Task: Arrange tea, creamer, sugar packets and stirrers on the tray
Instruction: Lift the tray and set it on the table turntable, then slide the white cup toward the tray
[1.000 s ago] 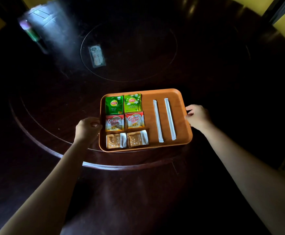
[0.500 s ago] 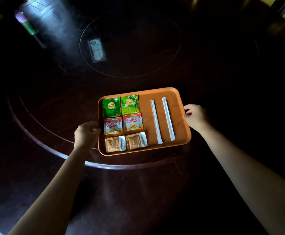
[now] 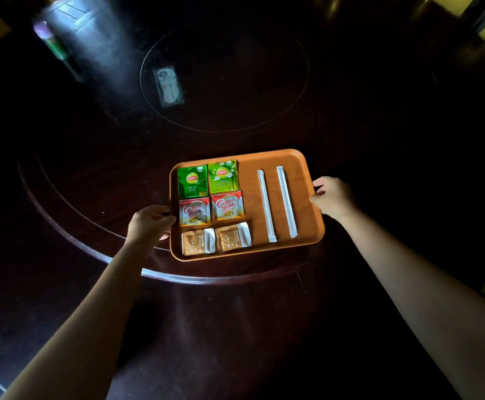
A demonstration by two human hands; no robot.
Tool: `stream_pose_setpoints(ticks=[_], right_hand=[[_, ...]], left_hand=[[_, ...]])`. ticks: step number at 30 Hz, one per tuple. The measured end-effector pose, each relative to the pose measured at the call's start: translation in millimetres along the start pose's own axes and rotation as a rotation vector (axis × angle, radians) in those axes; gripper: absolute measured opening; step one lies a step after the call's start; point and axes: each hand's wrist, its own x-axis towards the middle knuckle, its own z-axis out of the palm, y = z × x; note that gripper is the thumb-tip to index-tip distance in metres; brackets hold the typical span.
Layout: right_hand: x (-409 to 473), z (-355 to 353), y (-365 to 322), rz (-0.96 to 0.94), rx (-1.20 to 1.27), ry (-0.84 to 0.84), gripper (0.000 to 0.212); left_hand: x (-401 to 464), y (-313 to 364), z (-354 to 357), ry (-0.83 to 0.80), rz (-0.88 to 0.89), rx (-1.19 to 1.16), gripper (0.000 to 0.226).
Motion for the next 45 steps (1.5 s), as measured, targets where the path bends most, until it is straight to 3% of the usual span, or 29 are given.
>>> stream_pose_setpoints(ticks=[7,15,18,20,23,29,35,45], right_hand=[[-31,-14,-8,-0.019,-0.149,-0.035,0.028],[-142,7,-15,-0.254,-0.079,0.026,0.020],[-194,40,-13,-0.433,-0.086,0.006,0.018],[-221,63,-11,-0.559,-0.148,-0.029,0.019],[-245,91,-7,-0.681,-0.223,-0.083,0.028],[-257,133,2,-0.750,-0.420,-0.159,0.049],[-260,154,11,-0.731,-0.545,-0.220,0.063],[-247,161,23,-0.772,-0.627,-0.192,0.062]], left_hand=[[-31,-2,-17,-0.011,-0.001,0.051,0.025],[-161,-56,-37,0.385,0.308,0.381,0.011],[-196,-98,-50,0.459,0.393,0.513,0.019],[-209,-124,-60,0.473,0.359,0.592,0.027],[-220,-154,-70,0.456,0.213,0.635,0.041],[-226,-193,-90,0.393,0.024,0.570,0.064],[-209,-214,-113,0.237,0.093,0.398,0.043],[-180,-230,-138,0.101,-0.031,0.275,0.020]])
